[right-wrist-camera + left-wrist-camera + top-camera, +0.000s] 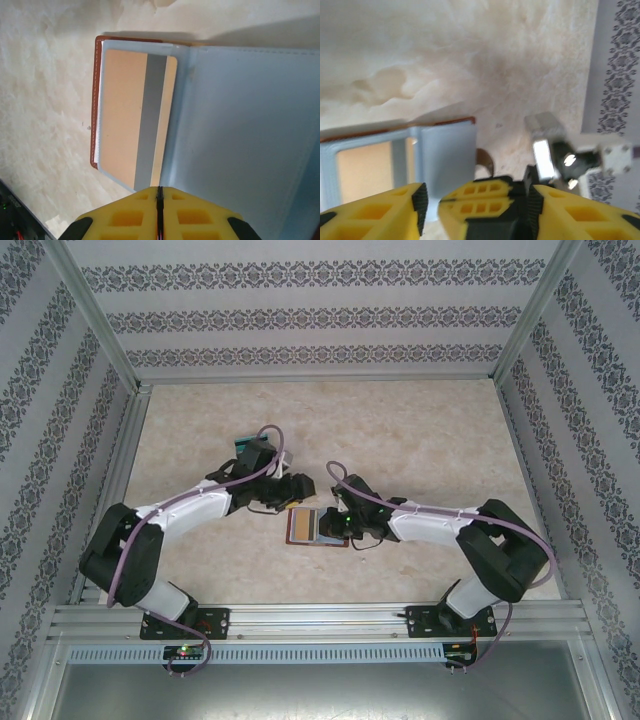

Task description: Take the credit cards out of the card holder

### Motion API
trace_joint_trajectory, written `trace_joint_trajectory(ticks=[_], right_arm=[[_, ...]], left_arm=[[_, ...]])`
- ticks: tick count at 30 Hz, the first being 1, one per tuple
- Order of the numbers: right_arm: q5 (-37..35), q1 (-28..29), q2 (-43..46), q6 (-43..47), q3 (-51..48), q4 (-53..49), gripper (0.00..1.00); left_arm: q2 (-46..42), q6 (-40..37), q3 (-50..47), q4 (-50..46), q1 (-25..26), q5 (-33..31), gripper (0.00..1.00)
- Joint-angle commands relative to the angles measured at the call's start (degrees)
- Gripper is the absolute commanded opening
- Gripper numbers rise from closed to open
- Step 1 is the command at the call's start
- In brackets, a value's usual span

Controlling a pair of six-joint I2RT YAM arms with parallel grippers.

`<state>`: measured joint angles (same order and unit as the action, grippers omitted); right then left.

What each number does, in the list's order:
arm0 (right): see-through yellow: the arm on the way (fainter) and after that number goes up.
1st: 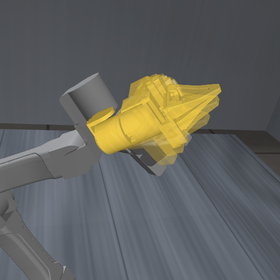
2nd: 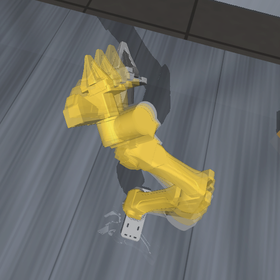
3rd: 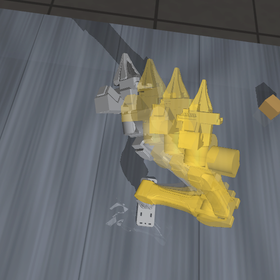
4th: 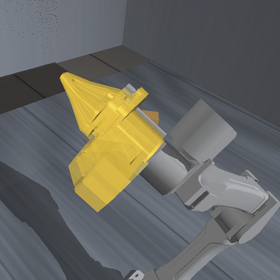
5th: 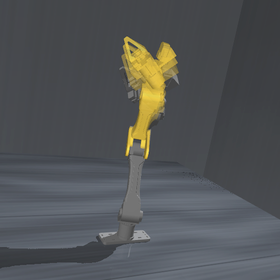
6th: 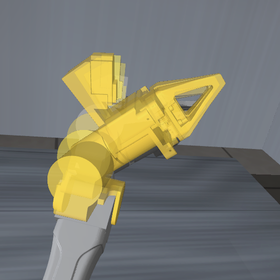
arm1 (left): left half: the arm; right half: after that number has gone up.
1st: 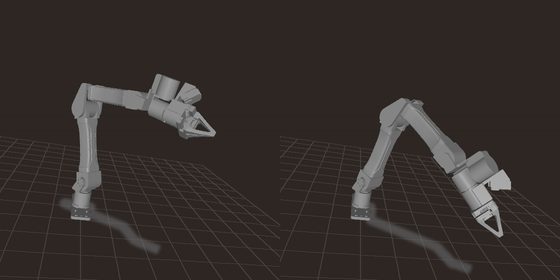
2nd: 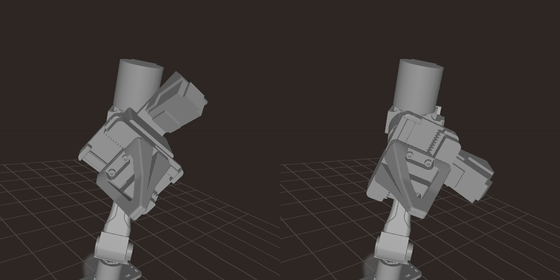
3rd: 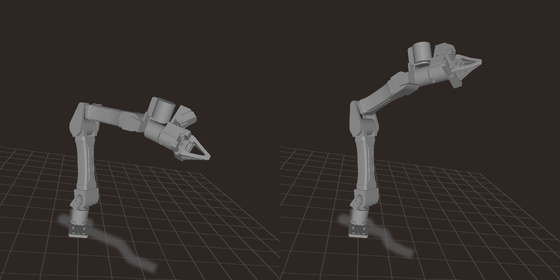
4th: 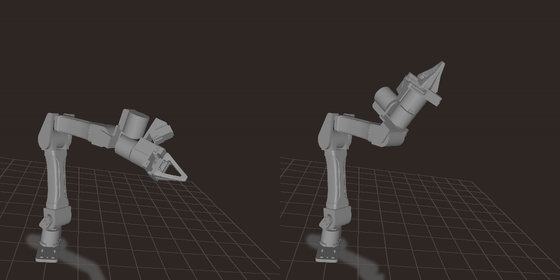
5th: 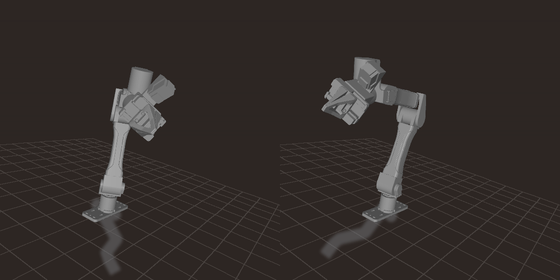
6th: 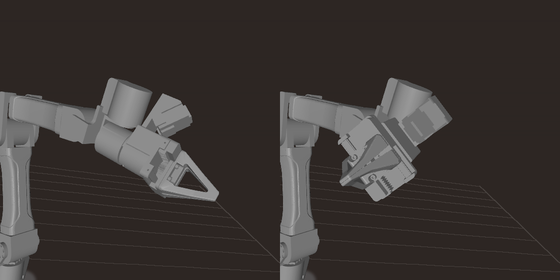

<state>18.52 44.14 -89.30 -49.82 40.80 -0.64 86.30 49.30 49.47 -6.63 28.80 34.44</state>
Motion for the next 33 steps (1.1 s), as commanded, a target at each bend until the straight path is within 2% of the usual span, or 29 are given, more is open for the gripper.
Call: trace_joint_trajectory(ticks=[1,3,5,8,9,13,33], right_arm=[[0.26,0.07,-1.82,-0.7,1.72,0.58,0.13],[0.5,-0.05,-2.35,-1.12,1.87,0.99,0.13],[0.84,-0.25,-2.87,-1.22,2.08,1.24,0.14],[2.02,-0.87,-4.18,-1.59,2.36,2.06,0.15],[2.51,-1.08,-4.7,-1.8,2.36,2.55,0.16],[3.73,-1.63,-5.61,-2.45,2.36,3.9,0.19],[7.13,-3.27,-8.32,-3.26,3.05,6.39,0.19]], left_arm=[[-2.43,-1.04,-3.84,-3.82,-1.46,-1.95,0.46],[-3.69,-0.79,-5.71,-3.67,-2.24,-2.79,0.38],[-4.14,-0.62,-6.86,-3.19,-2.76,-3.08,0.26],[-2.66,-0.62,-7.53,-1.7,-2.76,-1.42,0.03],[-1.81,-0.54,-7.7,-0.95,-2.78,-0.69,0.0],[0.56,-0.23,-8.34,1.01,-2.65,0.75,0.0],[7.03,-2.1,-8.15,-0.93,-1.99,0.46,0.0]])
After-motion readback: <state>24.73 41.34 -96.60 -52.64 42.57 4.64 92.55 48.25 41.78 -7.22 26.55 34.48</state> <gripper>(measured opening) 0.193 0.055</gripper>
